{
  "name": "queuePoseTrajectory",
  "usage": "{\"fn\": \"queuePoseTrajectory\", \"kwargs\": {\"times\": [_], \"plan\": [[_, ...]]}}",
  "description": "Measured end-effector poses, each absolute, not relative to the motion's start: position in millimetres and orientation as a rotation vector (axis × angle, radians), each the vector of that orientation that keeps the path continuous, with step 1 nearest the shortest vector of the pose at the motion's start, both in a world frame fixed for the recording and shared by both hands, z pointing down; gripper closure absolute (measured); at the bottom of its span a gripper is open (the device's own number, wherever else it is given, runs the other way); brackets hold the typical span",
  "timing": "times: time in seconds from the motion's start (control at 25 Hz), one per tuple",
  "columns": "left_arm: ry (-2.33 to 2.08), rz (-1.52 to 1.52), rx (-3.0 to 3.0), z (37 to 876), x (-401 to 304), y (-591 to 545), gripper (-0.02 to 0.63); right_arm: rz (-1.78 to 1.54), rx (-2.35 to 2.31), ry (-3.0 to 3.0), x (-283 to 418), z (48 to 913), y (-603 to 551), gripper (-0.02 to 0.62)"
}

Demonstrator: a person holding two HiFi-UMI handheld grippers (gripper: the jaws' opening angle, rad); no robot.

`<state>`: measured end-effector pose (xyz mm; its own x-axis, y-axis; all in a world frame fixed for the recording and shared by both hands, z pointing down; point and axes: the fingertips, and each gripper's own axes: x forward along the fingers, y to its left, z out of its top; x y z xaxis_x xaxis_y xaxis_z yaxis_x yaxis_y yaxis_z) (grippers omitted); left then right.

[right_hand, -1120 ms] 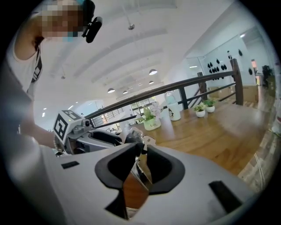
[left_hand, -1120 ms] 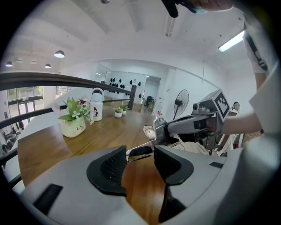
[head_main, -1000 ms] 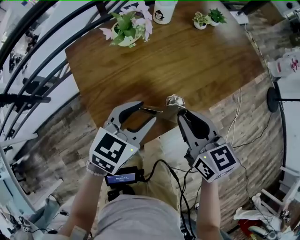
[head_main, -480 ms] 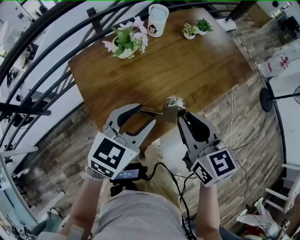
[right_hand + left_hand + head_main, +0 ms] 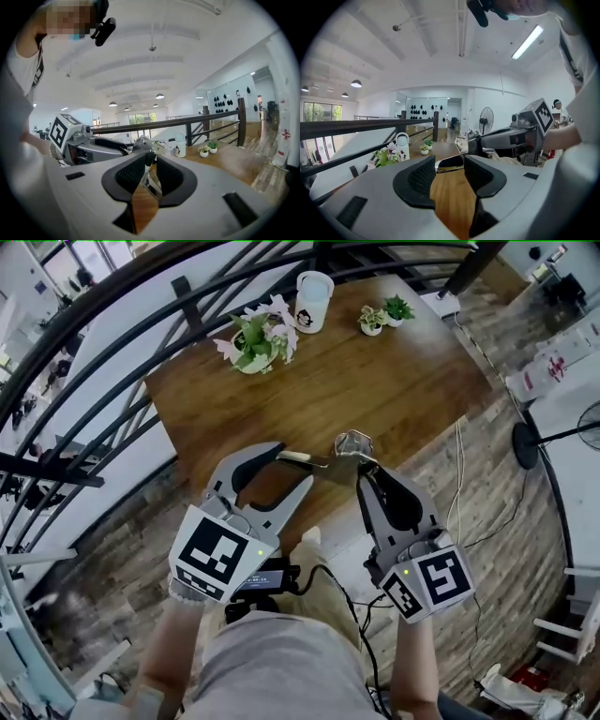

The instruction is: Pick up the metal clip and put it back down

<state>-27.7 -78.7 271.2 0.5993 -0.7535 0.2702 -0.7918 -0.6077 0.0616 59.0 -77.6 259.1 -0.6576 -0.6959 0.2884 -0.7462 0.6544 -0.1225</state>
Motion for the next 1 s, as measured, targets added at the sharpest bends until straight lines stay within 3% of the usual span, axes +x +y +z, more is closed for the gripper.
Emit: {"fn": "queuePoseTrajectory", "kwargs": {"times": [1.0], "plan": [[-1.291, 0.269, 2.71, 241.7, -24.3, -54.4, 0.407, 0.25, 1.23, -2.652, 61.7, 229.6, -52.4, 0.514]]}}
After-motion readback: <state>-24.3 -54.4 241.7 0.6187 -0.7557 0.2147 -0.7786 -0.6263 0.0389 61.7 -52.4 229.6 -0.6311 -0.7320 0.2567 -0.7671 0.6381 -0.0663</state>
